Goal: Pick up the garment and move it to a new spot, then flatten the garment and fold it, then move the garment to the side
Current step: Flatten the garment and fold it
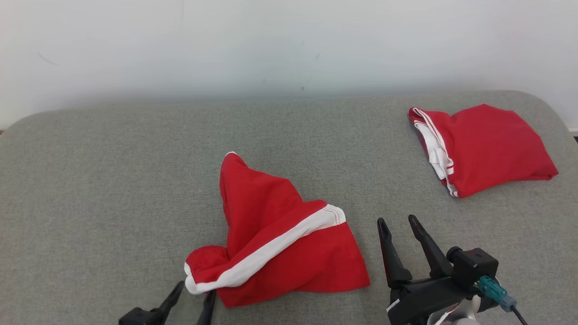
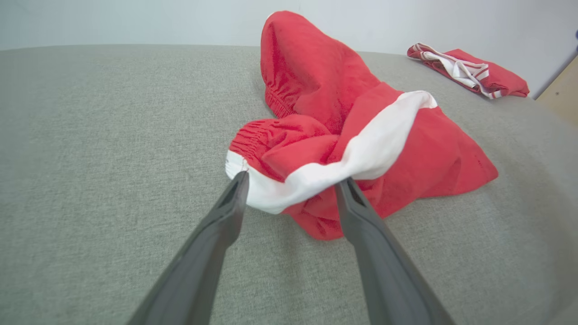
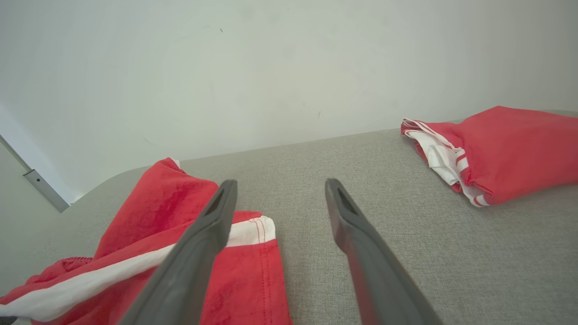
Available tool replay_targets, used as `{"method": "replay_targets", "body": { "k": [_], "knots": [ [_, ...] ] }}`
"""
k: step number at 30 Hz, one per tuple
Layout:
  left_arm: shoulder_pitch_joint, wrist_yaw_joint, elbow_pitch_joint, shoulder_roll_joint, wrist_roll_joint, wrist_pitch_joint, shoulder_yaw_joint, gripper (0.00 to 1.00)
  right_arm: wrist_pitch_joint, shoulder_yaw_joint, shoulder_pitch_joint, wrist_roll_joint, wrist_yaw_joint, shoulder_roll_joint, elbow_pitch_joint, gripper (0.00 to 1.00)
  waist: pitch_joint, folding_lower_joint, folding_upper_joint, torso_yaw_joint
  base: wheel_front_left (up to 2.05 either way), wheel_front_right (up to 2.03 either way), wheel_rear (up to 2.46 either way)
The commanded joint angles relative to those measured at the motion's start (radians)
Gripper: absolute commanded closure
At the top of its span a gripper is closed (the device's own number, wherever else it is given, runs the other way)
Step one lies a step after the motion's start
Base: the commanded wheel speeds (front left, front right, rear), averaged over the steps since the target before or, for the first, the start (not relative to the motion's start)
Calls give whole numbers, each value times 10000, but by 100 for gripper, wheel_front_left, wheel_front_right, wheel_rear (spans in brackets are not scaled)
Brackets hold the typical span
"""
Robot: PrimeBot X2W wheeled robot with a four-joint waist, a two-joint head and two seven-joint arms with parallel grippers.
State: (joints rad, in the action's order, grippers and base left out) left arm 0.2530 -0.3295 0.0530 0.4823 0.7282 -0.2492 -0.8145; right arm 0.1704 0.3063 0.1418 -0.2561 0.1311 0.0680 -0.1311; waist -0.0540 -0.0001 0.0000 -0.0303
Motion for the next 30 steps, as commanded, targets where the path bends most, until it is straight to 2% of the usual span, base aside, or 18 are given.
{"method": "replay_targets", "body": {
  "k": [1,5,10,18,22,30],
  "knots": [
    [-205,-101,-154,62,-148,-97,219,0,-5,-4,-109,-65,-8,45,2,0,29,1,0,49,0,0,0],
    [-437,-269,-529,96,-441,-155,676,0,-8,-24,-125,-58,-8,47,27,0,54,1,0,90,0,0,0],
    [-930,-594,-1393,-161,-1369,-152,1880,0,-72,-105,-148,-61,-8,96,27,0,84,1,0,120,0,0,0],
    [-1769,-677,-1825,-706,-2462,-156,3534,0,-499,-181,26,-144,-8,311,-291,0,105,1,0,49,0,0,0],
    [-2087,-606,-1829,-960,-2726,-157,4266,0,-722,-228,63,-248,-8,439,-609,0,130,1,0,78,0,0,0],
    [-2420,-51,-1656,-1404,-3042,-158,5488,0,-1081,224,573,-576,-8,766,-1374,0,150,1,0,258,0,0,0]
  ]
}}
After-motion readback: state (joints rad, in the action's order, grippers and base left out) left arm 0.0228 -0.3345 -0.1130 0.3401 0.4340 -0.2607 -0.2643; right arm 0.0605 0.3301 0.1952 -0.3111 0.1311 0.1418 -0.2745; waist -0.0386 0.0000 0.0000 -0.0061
